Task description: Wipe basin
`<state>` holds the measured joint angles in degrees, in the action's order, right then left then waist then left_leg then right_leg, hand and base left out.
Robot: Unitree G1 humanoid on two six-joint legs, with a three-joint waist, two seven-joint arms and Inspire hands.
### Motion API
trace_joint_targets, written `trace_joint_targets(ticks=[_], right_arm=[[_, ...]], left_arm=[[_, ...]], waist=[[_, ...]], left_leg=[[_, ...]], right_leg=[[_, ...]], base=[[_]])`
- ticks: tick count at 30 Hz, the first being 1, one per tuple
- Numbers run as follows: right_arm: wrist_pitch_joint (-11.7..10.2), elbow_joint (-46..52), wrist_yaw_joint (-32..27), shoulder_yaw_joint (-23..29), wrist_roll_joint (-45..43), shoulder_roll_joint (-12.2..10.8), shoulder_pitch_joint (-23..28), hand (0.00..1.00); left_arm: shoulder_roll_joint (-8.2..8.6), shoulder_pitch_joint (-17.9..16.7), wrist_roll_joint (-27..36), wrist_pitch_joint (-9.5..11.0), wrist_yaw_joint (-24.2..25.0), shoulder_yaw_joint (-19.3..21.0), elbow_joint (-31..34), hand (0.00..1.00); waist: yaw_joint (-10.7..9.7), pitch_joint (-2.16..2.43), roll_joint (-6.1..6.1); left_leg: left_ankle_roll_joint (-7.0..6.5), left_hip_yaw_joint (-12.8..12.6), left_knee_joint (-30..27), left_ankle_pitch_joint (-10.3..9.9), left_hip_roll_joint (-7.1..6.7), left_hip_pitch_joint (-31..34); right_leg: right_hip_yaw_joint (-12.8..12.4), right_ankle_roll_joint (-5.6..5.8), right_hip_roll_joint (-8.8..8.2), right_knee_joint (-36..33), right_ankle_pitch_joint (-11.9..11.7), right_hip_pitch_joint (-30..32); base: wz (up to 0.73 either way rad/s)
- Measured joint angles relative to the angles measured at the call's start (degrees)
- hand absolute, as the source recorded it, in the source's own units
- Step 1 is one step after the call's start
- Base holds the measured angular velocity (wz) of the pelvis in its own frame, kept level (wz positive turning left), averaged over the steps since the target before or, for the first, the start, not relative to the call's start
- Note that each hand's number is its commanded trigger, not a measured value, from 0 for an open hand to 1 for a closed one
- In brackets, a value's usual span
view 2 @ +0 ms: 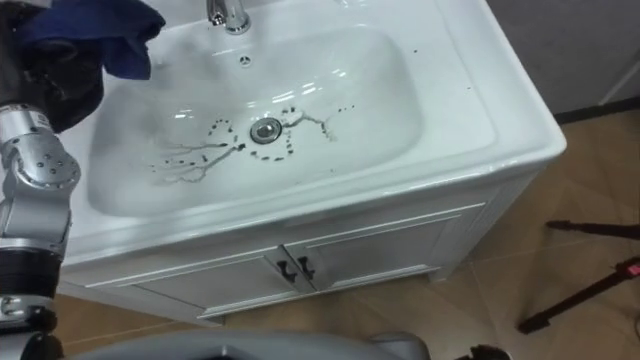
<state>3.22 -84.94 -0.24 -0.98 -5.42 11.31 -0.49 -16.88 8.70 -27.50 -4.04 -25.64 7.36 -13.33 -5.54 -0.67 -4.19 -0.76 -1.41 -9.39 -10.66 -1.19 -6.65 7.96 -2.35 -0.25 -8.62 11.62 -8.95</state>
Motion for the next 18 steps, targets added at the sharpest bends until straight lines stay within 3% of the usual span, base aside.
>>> trace_joint_targets(ticks=[5,13,18], right_arm=[[0.4,0.0,-0.2,0.0,-1.9,-0.4,0.7,0.00],[0.6,0.0,-1.0,-0.6,-1.8,-0.5,1.1,0.00],[0.6,0.0,-0.9,-1.9,-2.0,-0.4,1.0,0.00]], left_arm=[[0.74,0.0,-2.3,0.2,-0.2,0.0,4.9,1.00],[0.73,0.0,-8.4,0.3,-0.9,-0.9,5.2,1.00],[0.74,-1.6,-8.6,0.3,-0.4,-3.3,4.9,1.00]], waist=[[-0.3,0.20,0.70],[0.0,0.86,-0.10],[0.2,0.71,-0.10]], left_leg=[[0.00,0.0,-0.1,0.0,-0.12,0.1],[0.00,-0.1,0.0,0.0,-0.04,0.0],[0.00,0.2,0.0,0.0,0.00,-0.4]], right_leg=[[-0.1,-0.01,0.22,0.3,0.0,0.2],[-0.8,-0.02,0.26,0.1,0.0,0.5],[-1.3,-0.05,0.41,0.0,0.0,-0.1]], base=[[0.02],[-0.03],[-0.04]])
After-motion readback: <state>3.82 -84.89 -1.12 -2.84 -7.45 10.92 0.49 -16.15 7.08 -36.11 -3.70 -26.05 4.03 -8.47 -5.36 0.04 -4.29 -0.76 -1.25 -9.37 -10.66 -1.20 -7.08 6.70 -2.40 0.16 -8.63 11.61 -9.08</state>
